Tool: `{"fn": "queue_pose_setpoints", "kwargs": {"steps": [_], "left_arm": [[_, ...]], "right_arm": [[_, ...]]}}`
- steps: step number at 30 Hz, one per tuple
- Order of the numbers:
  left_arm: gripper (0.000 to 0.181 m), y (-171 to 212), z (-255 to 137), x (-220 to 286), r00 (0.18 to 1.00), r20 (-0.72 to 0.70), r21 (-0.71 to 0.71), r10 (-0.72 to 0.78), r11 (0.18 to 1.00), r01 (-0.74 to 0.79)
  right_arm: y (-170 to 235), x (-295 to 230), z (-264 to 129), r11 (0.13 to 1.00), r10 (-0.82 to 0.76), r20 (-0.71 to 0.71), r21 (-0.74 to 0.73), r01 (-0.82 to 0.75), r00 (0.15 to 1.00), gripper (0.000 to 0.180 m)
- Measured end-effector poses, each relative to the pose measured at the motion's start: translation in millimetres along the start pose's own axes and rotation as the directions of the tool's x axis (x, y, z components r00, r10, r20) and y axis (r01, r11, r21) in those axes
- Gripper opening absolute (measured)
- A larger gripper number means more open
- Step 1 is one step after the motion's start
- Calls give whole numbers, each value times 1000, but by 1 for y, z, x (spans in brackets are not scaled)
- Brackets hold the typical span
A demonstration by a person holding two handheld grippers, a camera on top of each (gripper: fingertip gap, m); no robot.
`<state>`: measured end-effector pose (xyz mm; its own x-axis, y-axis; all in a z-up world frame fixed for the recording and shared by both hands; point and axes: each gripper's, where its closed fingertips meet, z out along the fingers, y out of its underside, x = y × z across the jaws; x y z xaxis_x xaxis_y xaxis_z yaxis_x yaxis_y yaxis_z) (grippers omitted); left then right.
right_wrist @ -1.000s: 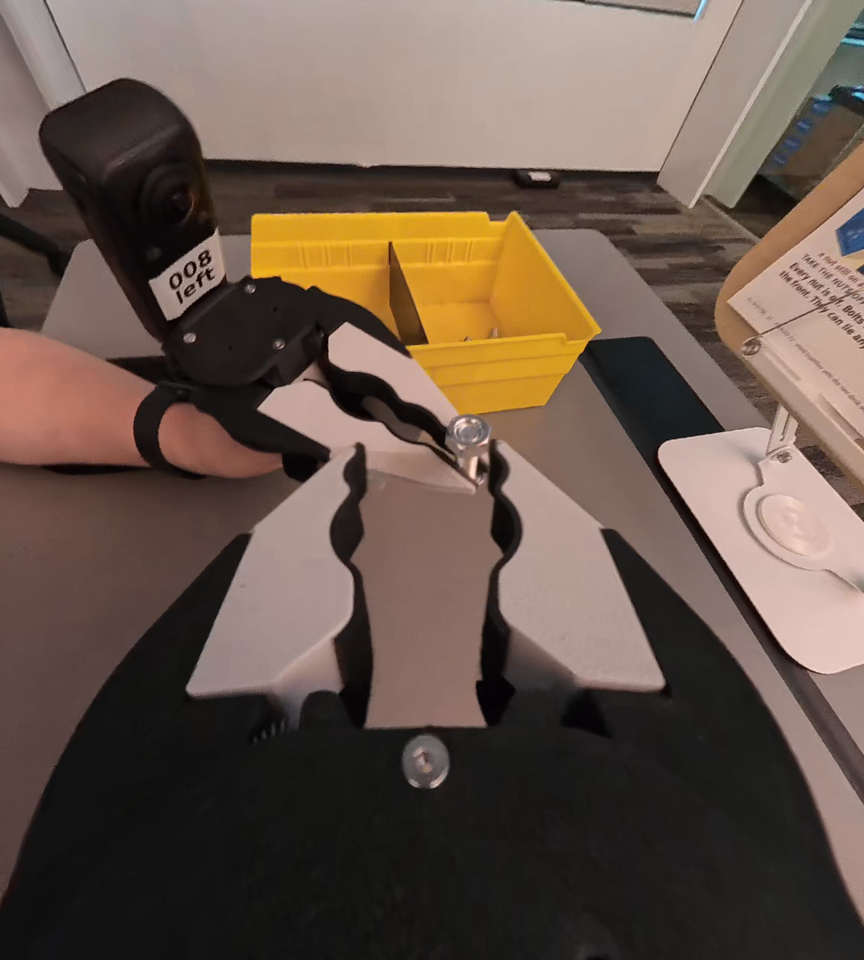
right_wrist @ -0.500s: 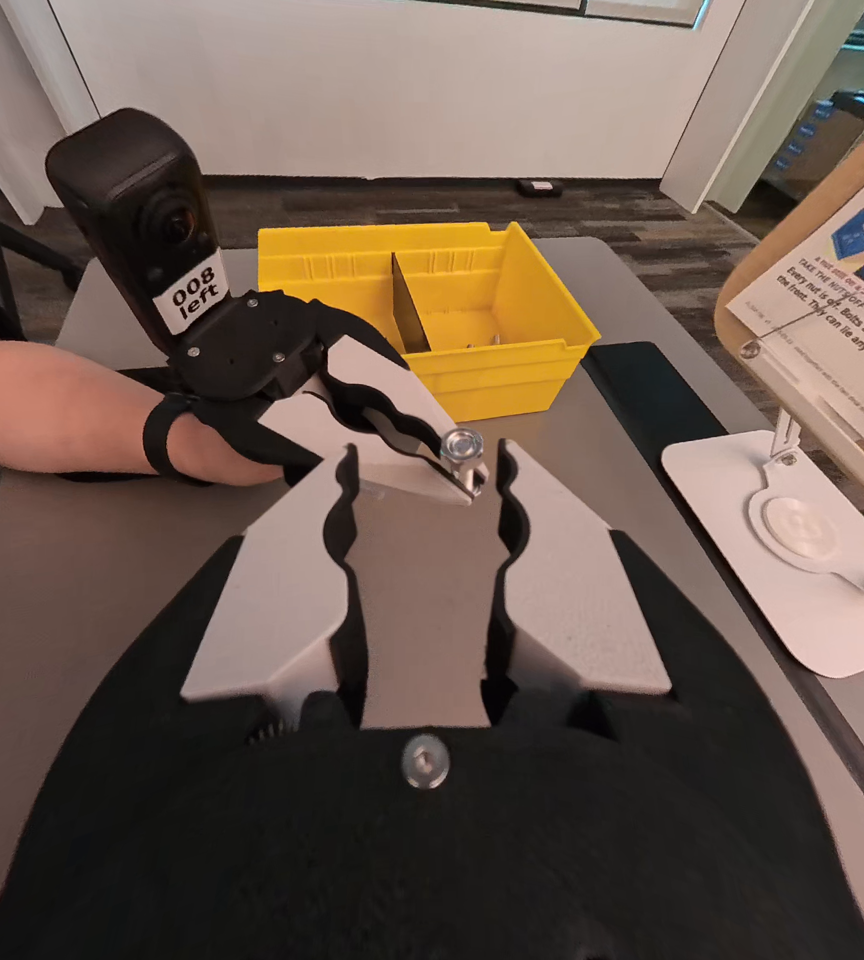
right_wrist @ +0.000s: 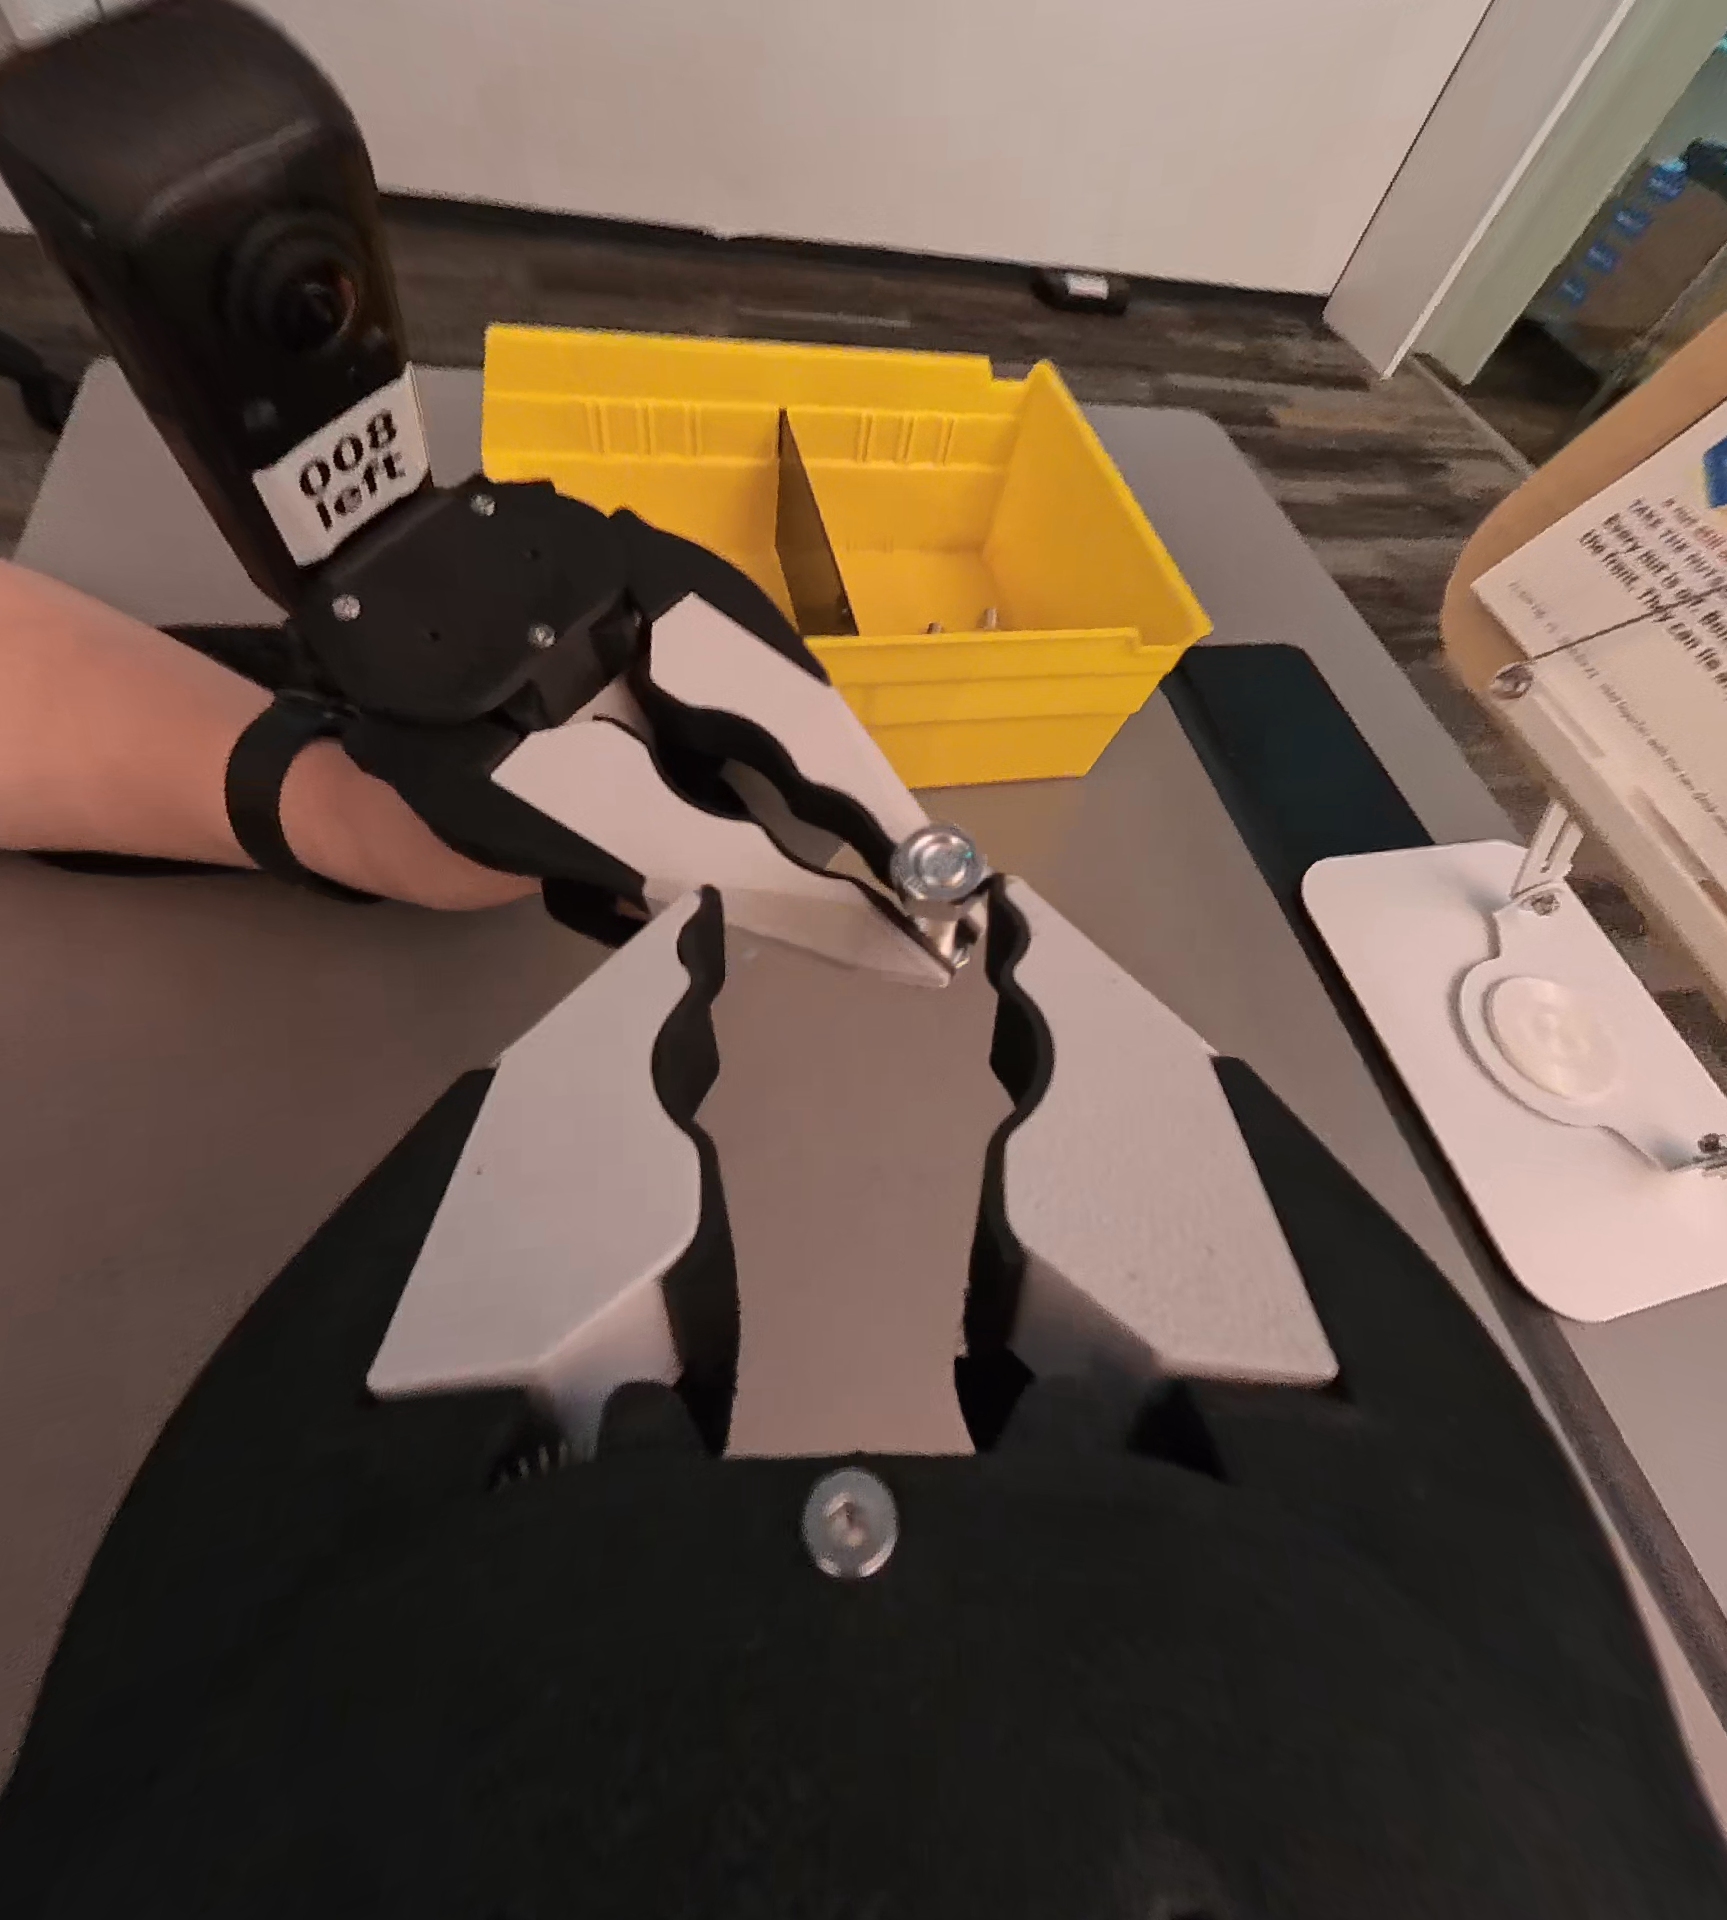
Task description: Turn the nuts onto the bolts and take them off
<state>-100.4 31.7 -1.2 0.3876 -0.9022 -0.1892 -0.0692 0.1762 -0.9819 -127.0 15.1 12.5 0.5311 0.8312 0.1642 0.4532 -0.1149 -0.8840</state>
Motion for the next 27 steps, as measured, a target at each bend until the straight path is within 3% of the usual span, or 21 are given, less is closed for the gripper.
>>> {"fn": "queue_pose_setpoints", "kwargs": {"steps": [2,4,5,6,10,13,16,18,20,23,25,26,27], "left_arm": [[7,1,0,-1,1000,3,-7,-1,1000,1],[7,1,0,-3,1000,9,-4,-17,1000,17],[7,0,-1,-4,1000,6,1,-25,1000,25],[7,-1,-1,-4,1000,6,6,-27,1000,27],[7,-1,0,0,1000,-3,3,-6,1000,6],[7,0,0,1,1000,-1,-3,6,1000,-6],[7,2,0,-3,1000,7,-4,-20,1000,20],[7,-2,-2,-5,1000,8,9,-27,1000,27],[7,-3,-2,-5,1000,11,14,-12,1000,12],[7,-2,-1,-2,1000,5,7,-8,1000,8],[7,-2,-1,-4,1000,12,5,-8,1000,8],[7,-2,-2,-5,1000,17,6,-13,1000,13],[7,-2,-2,-7,1000,19,8,-20,1000,20]], "right_arm": [[4,1,-1,1000,-9,-8,-26,9,1000,45],[6,-2,-8,999,8,35,-35,-7,999,21],[3,0,-10,1000,25,29,-18,-25,999,21],[-1,4,-12,999,35,11,7,-35,999,23],[-7,4,-4,998,24,-3,52,-24,1000,59],[4,-4,2,1000,-24,18,-19,25,1000,58],[9,-7,-5,998,-36,51,-54,39,998,30],[3,-2,-6,1000,8,40,-12,-8,999,35],[2,1,-1,1000,16,22,6,-16,1000,58],[6,-4,5,999,-48,13,-21,48,999,63],[8,-6,4,995,-85,10,-44,86,996,57],[10,-10,1,993,-98,33,-58,100,995,38],[9,-13,-2,994,-94,57,-56,98,994,30]]}}
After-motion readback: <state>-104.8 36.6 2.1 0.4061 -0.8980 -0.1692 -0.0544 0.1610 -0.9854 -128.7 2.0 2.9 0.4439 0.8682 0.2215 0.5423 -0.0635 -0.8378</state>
